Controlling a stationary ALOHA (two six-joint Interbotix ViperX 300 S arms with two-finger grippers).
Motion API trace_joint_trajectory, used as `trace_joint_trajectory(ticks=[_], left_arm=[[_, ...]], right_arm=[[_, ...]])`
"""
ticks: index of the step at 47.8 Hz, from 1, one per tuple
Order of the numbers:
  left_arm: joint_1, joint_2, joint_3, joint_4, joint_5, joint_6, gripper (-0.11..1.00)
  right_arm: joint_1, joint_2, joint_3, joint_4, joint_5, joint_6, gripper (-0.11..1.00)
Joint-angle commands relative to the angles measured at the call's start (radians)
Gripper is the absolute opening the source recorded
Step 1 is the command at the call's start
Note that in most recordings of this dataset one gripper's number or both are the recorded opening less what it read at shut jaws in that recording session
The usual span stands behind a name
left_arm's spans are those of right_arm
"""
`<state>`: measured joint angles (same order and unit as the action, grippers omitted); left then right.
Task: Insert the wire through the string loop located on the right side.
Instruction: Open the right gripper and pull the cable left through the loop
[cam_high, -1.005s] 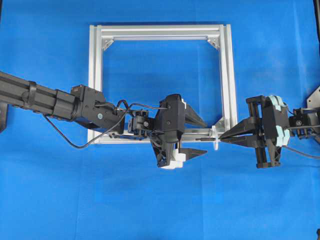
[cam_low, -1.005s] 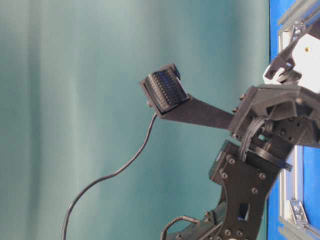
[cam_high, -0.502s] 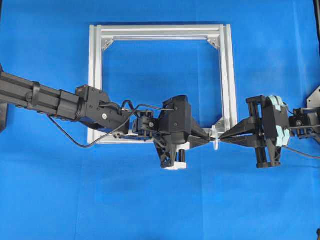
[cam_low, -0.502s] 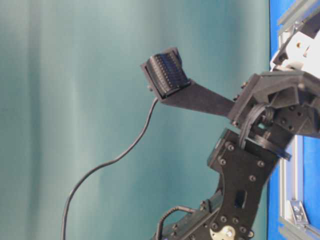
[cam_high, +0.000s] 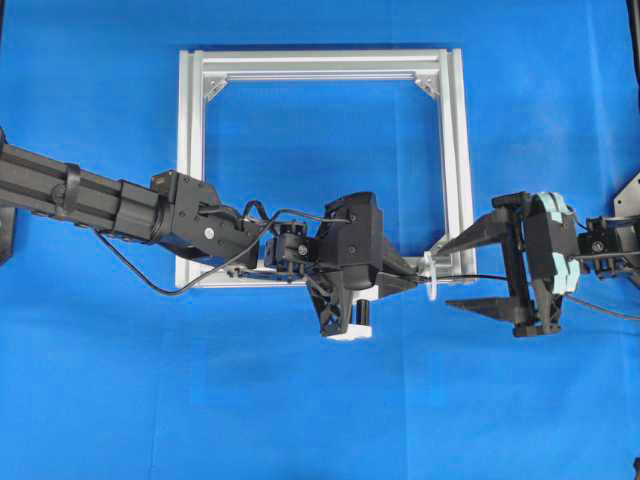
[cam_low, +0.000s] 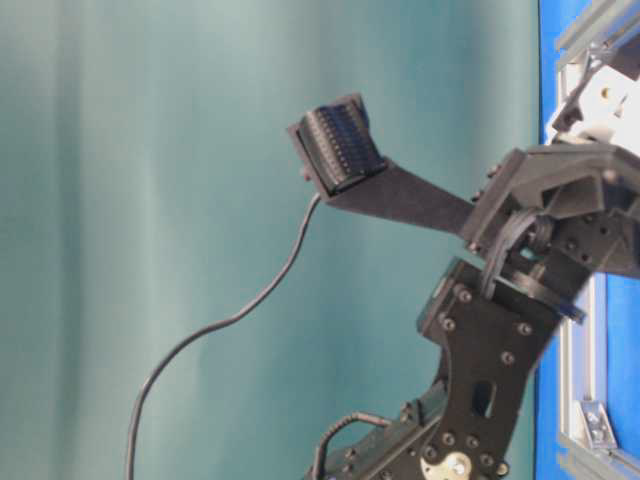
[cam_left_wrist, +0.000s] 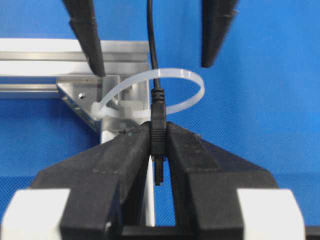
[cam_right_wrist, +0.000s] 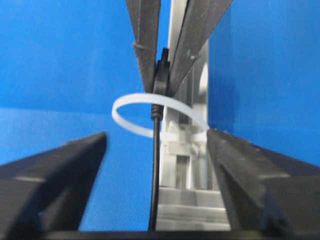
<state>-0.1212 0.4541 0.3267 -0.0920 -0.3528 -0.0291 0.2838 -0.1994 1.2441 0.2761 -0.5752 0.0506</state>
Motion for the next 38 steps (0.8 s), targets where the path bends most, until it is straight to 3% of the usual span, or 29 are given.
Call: trace_joint_trajectory(ticks=[1, 4, 18, 26, 38], left_arm=[[-0.002, -0.025, -0.008, 0.003, -0.005, 0.002, 0.08], [-0.002, -0.025, -0.008, 0.003, -0.005, 0.002, 0.08], [-0.009, -0.057, 0.048, 0.003, -0.014, 0.002, 0.08], [-0.025, -0.150, 0.163, 0.002, -0.075, 0.002, 0.08], [-0.060, -0.330, 0.417, 0.003, -0.175, -0.003, 0.08]], right_arm=[[0.003, -0.005, -0.014, 0.003, -0.005, -0.002, 0.88], [0.003, -0.005, -0.015, 0.003, -0.005, -0.002, 0.97], [0.003, -0.006, -0.015, 0.003, -0.005, -0.002, 0.96], [0.003, -0.006, -0.015, 0.002, -0.005, -0.003, 0.96], [0.003, -0.006, -0.015, -0.002, -0.005, -0.003, 0.96]])
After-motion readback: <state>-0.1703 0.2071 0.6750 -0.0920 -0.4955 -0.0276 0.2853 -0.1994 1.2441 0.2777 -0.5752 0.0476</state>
